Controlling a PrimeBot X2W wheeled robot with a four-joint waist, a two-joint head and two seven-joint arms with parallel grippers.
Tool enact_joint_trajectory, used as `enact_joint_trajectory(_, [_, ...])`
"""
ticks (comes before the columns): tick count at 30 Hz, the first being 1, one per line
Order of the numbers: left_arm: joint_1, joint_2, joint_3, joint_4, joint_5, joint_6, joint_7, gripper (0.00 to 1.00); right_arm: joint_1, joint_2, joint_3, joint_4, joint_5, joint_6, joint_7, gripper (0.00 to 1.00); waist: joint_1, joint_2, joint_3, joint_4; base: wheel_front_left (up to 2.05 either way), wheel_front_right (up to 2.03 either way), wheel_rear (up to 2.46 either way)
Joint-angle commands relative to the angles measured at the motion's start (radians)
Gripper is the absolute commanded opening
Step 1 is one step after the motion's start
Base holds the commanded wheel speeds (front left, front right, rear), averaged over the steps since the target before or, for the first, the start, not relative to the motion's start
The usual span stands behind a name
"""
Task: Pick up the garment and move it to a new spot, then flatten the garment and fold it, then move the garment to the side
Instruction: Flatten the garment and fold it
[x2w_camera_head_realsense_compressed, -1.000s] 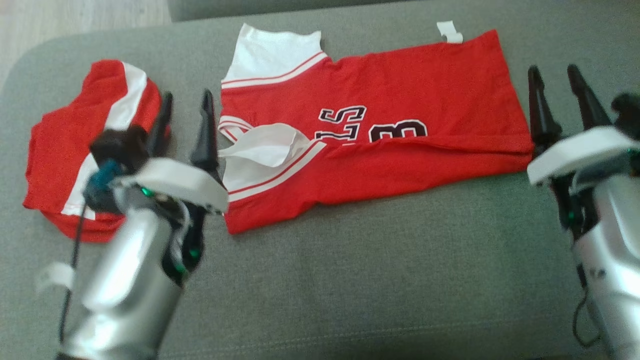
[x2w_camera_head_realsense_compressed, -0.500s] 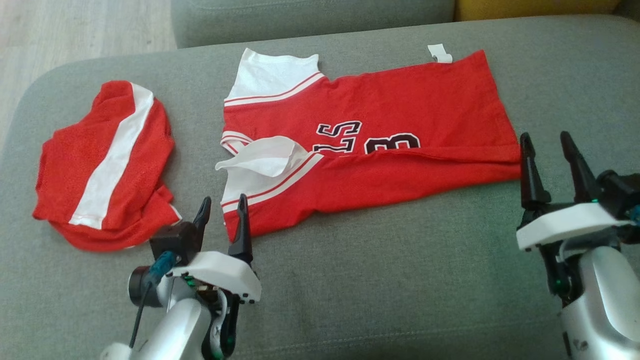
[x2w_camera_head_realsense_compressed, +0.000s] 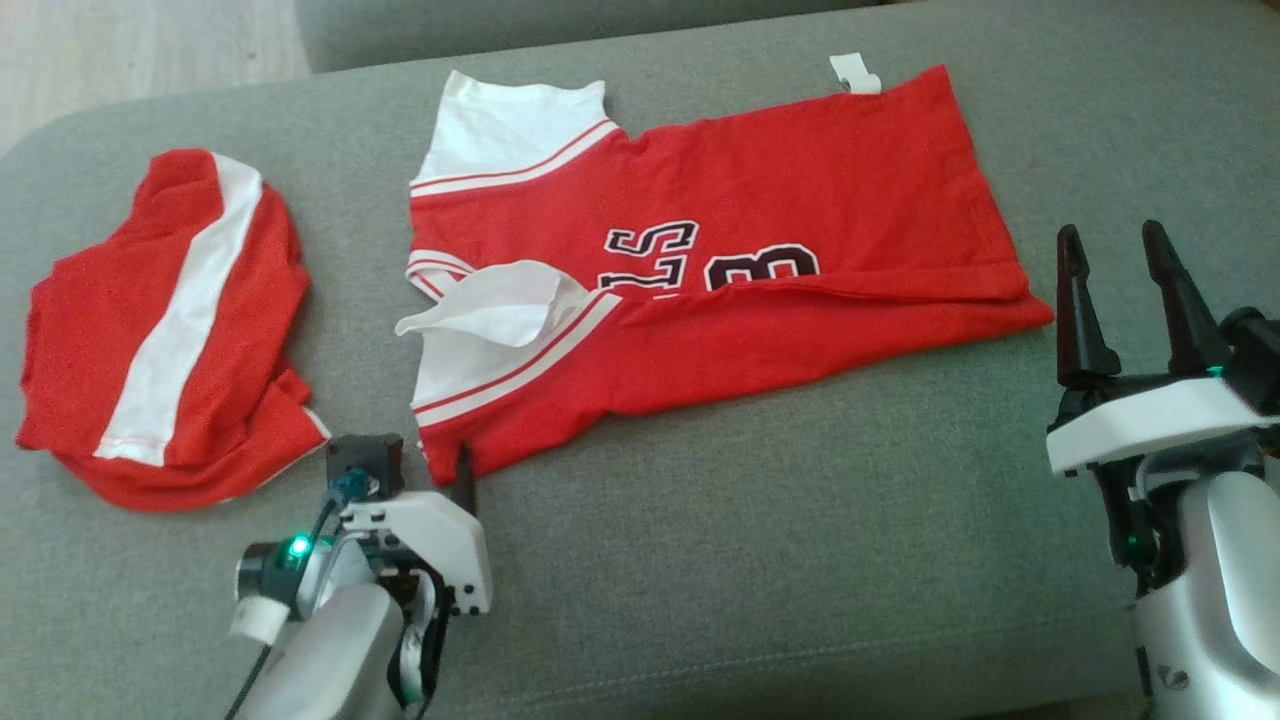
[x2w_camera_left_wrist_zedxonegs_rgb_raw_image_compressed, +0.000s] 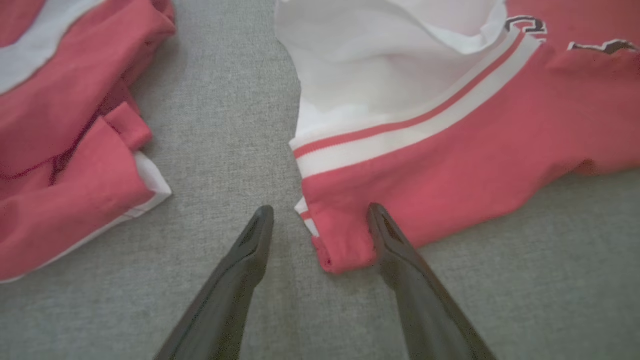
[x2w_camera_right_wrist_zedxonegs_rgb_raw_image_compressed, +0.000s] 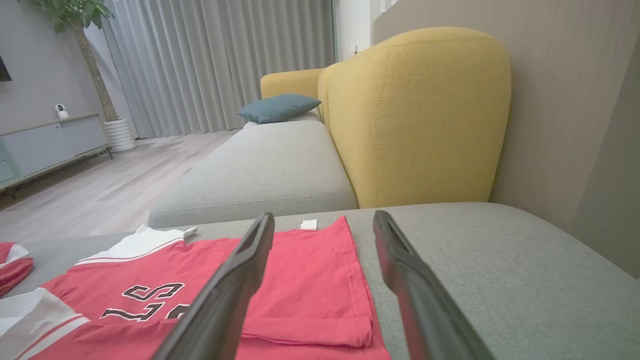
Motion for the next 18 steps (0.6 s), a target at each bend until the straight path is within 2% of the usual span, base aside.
enact_joint_trajectory(1, [-0.06,0.029,0.026,-0.009,0.014,0.006,0.002,1.0,-0.025,0.001,0.016,-0.043,-0.003,0.007,0.004,1.0,0.0,0.0,0.01,-0.01,0.0,0.0,0.0])
enact_joint_trajectory(9, [-0.106,0.051,-0.007,0.069,0.013,-0.05,0.066,1.0,-0.044,-0.004,0.006,-0.061,-0.006,0.007,0.015,1.0,0.0,0.0,0.042,-0.031,0.0,0.0,0.0])
enact_joint_trajectory(10, [-0.11,0.05,-0.011,0.074,0.01,-0.06,0.075,0.79,-0.046,-0.004,0.001,-0.061,-0.007,0.007,0.016,1.0,0.0,0.0,0.045,-0.031,0.0,0.0,0.0])
enact_joint_trajectory(11, [-0.114,0.049,-0.015,0.078,0.008,-0.069,0.08,0.2,-0.048,-0.002,-0.004,-0.059,-0.009,0.007,0.017,1.0,0.0,0.0,0.046,-0.03,0.0,0.0,0.0])
enact_joint_trajectory(12, [-0.118,0.047,-0.017,0.078,0.006,-0.075,0.08,0.0,-0.048,0.0,-0.01,-0.055,-0.011,0.007,0.02,1.0,0.0,0.0,0.047,-0.029,0.0,0.0,0.0])
enact_joint_trajectory(18, [-0.146,0.037,0.002,0.019,0.008,-0.066,-0.035,0.0,-0.048,0.027,-0.062,0.002,-0.043,0.007,0.082,1.0,0.0,0.0,0.049,-0.007,0.0,0.0,0.0])
